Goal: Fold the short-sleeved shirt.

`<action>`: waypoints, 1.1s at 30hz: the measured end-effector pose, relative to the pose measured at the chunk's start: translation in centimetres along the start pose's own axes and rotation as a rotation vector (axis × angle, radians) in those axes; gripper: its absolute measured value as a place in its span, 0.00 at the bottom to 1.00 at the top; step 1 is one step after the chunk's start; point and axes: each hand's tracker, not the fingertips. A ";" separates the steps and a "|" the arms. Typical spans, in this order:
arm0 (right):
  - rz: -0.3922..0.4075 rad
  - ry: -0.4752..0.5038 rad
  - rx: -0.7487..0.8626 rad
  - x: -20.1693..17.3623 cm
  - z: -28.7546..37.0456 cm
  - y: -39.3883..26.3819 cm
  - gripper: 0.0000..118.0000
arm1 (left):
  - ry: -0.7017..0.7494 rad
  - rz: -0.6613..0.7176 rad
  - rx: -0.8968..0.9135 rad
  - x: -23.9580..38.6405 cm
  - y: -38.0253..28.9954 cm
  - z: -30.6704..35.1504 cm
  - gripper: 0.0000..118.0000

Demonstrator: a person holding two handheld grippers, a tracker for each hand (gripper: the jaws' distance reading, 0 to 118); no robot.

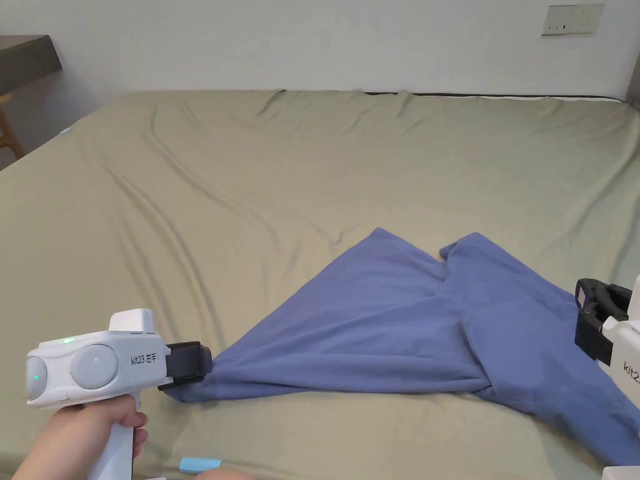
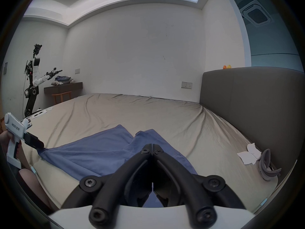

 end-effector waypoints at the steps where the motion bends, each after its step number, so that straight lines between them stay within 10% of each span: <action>1: -0.002 0.004 -0.004 -0.1 0.0 0.0 0.00 | -0.008 -0.025 -0.029 0.0 -0.3 -0.6 0.43; 5: 0.007 0.010 -0.030 -0.2 -0.3 -0.4 0.00 | -0.037 -0.120 -0.066 1.1 -1.5 -1.5 0.07; 18: -0.044 0.041 -0.212 3.0 -3.8 -0.3 0.04 | -0.053 -0.210 0.265 6.1 0.5 6.7 0.04; 19: 0.007 0.051 -0.218 3.5 -5.8 0.0 0.15 | -0.058 -0.199 0.257 6.1 0.5 6.6 0.04; 21: 0.035 0.093 -0.360 4.8 -10.4 -0.3 0.74 | -0.068 -0.203 0.253 6.5 0.4 6.4 0.04; 23: 0.030 0.051 -0.365 6.0 -15.2 -0.3 0.96 | -0.051 -0.234 0.231 6.8 0.2 5.8 0.04; 27: -0.074 0.053 -0.429 8.6 -24.2 -0.6 0.93 | -0.054 -0.209 0.136 6.7 0.0 5.0 0.04; 33: -0.029 0.088 -0.493 9.0 -31.6 -3.9 0.76 | -0.045 -0.217 0.127 6.5 -0.1 4.6 0.04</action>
